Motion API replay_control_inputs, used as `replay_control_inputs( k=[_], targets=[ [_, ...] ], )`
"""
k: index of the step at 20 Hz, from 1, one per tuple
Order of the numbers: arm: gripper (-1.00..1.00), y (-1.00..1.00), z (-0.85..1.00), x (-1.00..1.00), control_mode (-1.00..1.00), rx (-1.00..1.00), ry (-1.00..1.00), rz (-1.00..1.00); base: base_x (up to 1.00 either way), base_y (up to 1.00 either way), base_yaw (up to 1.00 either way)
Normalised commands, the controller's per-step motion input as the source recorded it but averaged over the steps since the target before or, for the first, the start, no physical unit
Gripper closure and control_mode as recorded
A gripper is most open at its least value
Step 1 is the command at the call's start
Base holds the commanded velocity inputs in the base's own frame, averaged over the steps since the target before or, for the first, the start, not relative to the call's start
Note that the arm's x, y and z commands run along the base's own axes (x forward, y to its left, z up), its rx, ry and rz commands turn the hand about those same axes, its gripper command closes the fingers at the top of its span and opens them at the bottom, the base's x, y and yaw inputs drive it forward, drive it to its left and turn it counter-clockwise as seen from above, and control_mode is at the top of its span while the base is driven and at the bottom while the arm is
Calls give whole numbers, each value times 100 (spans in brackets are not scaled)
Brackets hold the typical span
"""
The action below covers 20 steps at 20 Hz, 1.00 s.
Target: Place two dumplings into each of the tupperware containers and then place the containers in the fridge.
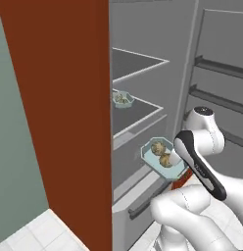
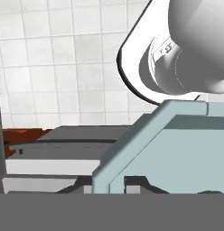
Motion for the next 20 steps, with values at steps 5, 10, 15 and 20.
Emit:
replay_control_inputs(
  k=[5, 10, 15, 20],
  targets=[
    [100, 0, 0, 0, 100, 0, 0, 0, 53, -14, 37],
    [100, 0, 0, 0, 100, 0, 0, 0, 31, -19, 40],
    [100, -7, 0, 2, -100, 1, 0, 6, 0, -24, 28],
    [100, -42, 1, 42, -100, 8, 0, 6, 0, 0, 0]
  ],
)
